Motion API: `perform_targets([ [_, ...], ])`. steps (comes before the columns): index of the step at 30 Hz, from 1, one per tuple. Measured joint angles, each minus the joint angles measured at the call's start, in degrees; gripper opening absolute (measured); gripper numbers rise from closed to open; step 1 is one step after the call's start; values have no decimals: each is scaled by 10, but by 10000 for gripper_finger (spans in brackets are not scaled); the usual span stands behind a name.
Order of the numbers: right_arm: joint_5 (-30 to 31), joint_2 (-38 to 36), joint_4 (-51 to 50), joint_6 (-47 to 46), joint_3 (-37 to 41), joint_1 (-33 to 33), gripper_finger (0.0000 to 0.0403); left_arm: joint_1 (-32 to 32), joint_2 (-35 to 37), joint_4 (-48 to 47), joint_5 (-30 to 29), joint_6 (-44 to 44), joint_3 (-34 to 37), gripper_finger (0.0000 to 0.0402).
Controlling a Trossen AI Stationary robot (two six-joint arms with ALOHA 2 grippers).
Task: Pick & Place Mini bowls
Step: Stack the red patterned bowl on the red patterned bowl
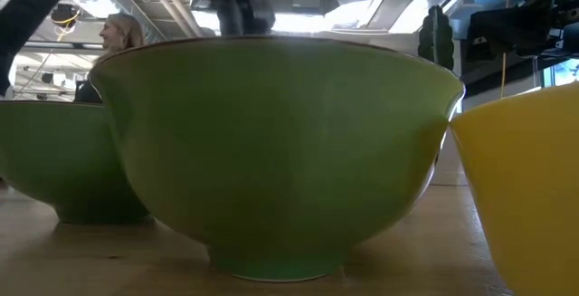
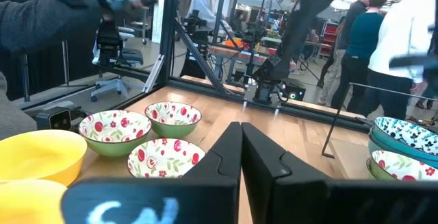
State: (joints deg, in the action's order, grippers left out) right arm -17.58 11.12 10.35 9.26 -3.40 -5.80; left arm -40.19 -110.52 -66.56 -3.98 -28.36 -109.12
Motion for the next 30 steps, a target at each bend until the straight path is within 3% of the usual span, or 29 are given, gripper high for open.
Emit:
perform_targets([
  [5,0,0,0,0,0,0,10,47,92,10,26,-13,0,9],
  [9,0,0,-4,0,0,0,10,91,187,18,84,-9,10,6],
  [12,0,0,-9,-3,0,0,10,129,274,55,123,16,64,2],
  [15,0,0,-11,-3,0,0,10,181,370,113,132,35,168,2],
  [21,0,0,-10,-7,0,0,10,267,591,318,168,-3,474,1],
  [26,0,0,-9,-14,0,0,10,260,751,584,151,33,691,3],
  [30,0,0,-8,-14,0,0,10,235,806,738,166,42,802,2],
])
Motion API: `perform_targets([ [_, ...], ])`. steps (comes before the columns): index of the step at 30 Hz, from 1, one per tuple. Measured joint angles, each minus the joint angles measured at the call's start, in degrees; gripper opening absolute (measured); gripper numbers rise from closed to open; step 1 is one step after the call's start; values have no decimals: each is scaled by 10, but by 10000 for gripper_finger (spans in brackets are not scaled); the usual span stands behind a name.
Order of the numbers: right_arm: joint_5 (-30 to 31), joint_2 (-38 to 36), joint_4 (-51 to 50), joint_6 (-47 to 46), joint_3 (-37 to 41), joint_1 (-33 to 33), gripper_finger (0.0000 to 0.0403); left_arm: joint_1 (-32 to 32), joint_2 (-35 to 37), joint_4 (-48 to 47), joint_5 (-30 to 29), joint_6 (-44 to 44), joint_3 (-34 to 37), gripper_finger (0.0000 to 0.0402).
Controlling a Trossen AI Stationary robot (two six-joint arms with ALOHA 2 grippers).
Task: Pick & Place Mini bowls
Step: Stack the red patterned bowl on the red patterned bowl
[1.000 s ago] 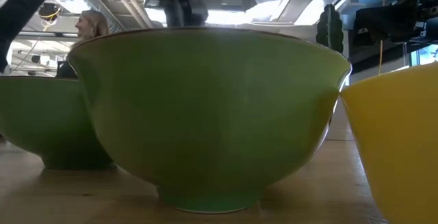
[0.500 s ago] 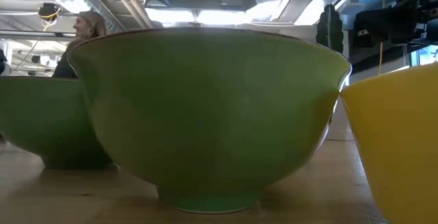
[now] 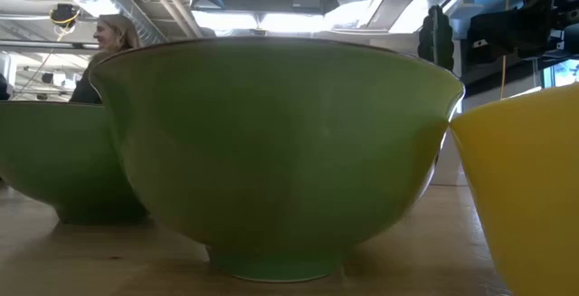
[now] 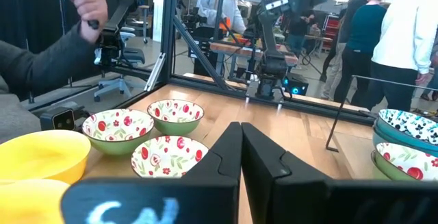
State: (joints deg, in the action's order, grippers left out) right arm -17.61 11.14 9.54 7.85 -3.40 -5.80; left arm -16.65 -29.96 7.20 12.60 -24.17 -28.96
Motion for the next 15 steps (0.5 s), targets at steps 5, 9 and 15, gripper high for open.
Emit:
perform_targets([
  [5,0,0,0,1,0,0,10,-25,2,57,40,8,64,2],
  [9,0,0,0,-1,0,0,10,-42,32,74,32,34,101,2],
  [15,0,0,0,1,0,0,10,-45,72,98,69,71,158,1],
])
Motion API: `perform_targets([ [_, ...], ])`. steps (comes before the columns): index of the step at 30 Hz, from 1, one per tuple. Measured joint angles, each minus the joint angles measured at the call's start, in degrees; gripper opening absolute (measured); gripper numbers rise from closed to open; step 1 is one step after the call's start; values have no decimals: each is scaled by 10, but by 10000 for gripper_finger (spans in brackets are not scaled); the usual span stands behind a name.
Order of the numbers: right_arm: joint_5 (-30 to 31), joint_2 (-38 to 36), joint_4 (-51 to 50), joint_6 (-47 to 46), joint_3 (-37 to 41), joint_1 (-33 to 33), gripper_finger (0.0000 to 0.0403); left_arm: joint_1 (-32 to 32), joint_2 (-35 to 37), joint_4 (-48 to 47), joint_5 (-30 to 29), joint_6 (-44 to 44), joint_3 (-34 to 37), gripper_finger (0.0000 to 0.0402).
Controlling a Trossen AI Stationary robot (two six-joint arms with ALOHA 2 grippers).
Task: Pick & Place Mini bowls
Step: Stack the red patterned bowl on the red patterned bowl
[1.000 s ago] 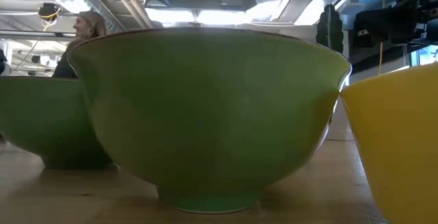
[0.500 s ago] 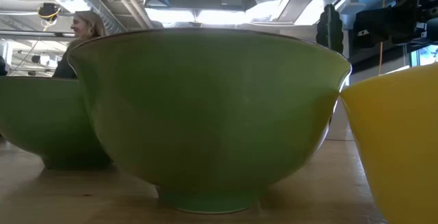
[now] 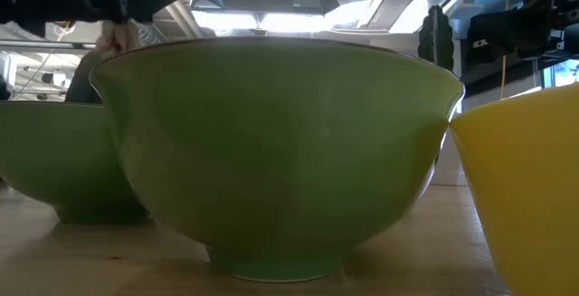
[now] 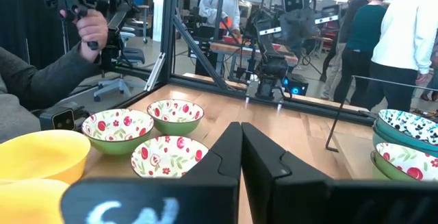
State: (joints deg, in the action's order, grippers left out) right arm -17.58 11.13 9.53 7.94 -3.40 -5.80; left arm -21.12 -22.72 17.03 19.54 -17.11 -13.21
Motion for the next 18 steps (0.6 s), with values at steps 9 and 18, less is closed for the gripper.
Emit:
perform_targets([
  [9,0,0,0,0,0,0,10,0,12,81,59,4,52,1],
  [18,0,0,-8,-2,0,0,10,0,31,23,91,-6,52,3],
])
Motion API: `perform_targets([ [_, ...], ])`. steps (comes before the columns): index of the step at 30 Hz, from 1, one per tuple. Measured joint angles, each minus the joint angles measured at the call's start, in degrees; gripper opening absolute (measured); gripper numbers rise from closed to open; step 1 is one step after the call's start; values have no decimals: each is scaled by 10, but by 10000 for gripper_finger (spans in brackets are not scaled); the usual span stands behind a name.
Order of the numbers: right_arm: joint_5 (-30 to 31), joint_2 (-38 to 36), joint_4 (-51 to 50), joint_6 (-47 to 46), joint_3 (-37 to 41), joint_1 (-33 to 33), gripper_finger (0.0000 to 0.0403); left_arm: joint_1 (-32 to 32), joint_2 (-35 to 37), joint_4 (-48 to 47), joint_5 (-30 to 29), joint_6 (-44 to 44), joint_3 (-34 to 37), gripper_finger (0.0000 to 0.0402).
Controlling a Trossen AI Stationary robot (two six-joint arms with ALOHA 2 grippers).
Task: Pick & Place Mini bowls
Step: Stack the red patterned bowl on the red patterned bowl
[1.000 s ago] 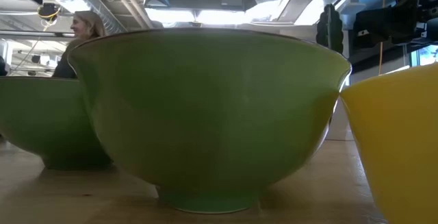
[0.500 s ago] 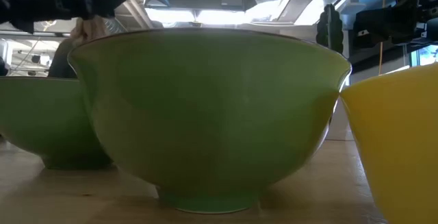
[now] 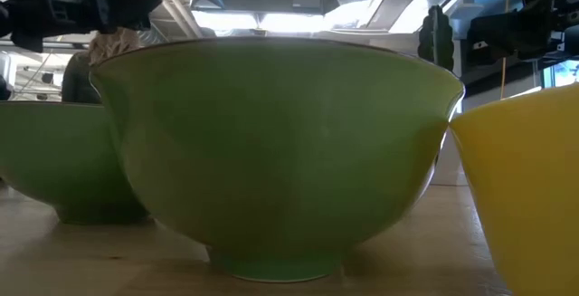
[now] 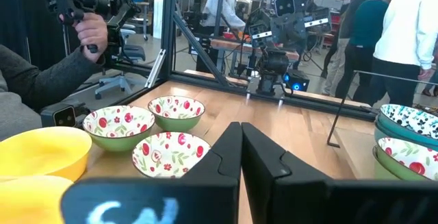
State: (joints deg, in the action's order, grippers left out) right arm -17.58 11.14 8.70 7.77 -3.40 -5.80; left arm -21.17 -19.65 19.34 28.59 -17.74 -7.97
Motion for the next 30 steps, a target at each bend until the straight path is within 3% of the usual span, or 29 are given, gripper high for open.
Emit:
perform_targets([
  [16,0,0,0,0,0,0,10,0,101,-131,-32,-23,0,3],
  [30,0,0,0,0,0,0,10,0,105,-137,-49,-9,0,5],
])
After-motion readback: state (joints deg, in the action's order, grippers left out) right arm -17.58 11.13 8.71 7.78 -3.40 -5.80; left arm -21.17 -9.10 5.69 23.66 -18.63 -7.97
